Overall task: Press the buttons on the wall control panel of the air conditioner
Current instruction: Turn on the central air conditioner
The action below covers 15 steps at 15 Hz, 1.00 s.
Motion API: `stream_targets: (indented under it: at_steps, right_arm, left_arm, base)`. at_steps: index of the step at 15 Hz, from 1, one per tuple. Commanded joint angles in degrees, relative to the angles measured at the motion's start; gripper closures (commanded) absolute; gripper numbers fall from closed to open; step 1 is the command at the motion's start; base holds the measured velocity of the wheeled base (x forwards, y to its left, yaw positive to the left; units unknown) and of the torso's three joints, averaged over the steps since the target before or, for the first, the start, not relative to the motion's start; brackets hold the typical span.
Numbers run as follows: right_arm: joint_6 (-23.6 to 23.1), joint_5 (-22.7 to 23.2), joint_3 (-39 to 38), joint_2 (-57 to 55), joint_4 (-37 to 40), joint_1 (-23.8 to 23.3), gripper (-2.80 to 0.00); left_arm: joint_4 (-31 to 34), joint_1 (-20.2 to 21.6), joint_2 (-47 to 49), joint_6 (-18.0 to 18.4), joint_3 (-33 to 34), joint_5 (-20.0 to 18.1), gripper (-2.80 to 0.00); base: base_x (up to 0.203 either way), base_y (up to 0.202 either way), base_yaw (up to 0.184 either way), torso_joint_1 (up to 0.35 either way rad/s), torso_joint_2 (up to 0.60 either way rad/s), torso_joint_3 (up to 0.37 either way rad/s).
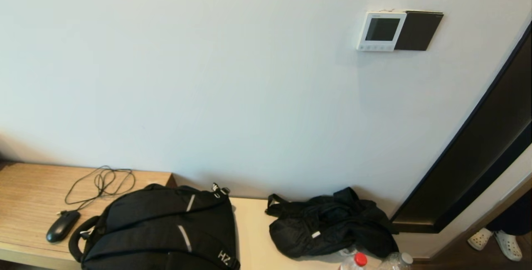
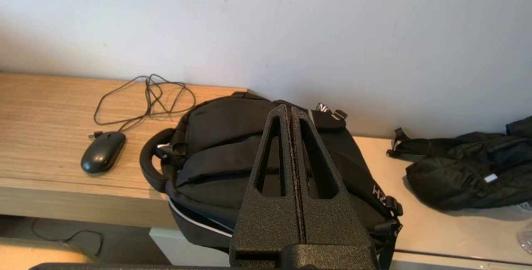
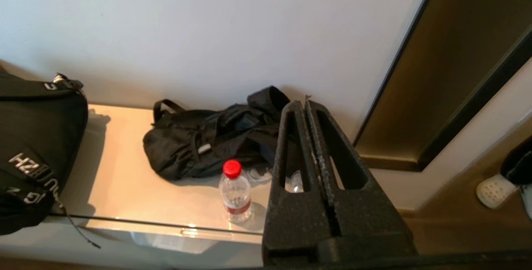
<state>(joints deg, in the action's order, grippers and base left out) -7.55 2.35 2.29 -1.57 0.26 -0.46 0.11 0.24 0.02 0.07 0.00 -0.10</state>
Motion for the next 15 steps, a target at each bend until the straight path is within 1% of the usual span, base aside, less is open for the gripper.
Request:
stream_targets:
  at_steps: [1,4,8,11,15]
  right_arm:
    - [-0.01,0.11,3.46,-3.78,-0.74,-0.02,0.00]
    - [0.22,0.24,8.58,-11.05,-2.31,-0.13,0.00]
    - [0.59,0.56,15.50,-25.55,-9.41,-0.65,0.00]
    - [0.86,0.56,22.11,-36.68,-14.65,-1.00,0.00]
    - [2.57,0.55,31.99,-49.23,-17.42,-0.84,0.00]
  left_arm:
    - [0.05,0.02,0.06,0.01,0.00,0.01,0.00]
    - [0.03,0.02,0.01,0.01,0.00,0.01,0.00]
    - [0.06,0.02,-0.02,0.01,0.00,0.01,0.00]
    - [0.02,0.02,0.06,0.01,0.00,0.01,0.00]
    - [-0.02,0.02,-0.02,0.01,0.00,0.01,0.00]
  base:
    - [0.000,0.000,0.000,0.000,0.00,0.000]
    - [0.000,0.000,0.000,0.000,0.00,0.000]
    - [0.000,0.000,0.000,0.000,0.00,0.000]
    - [0.000,0.000,0.000,0.000,0.00,0.000]
    - [0.000,0.000,0.000,0.000,0.00,0.000]
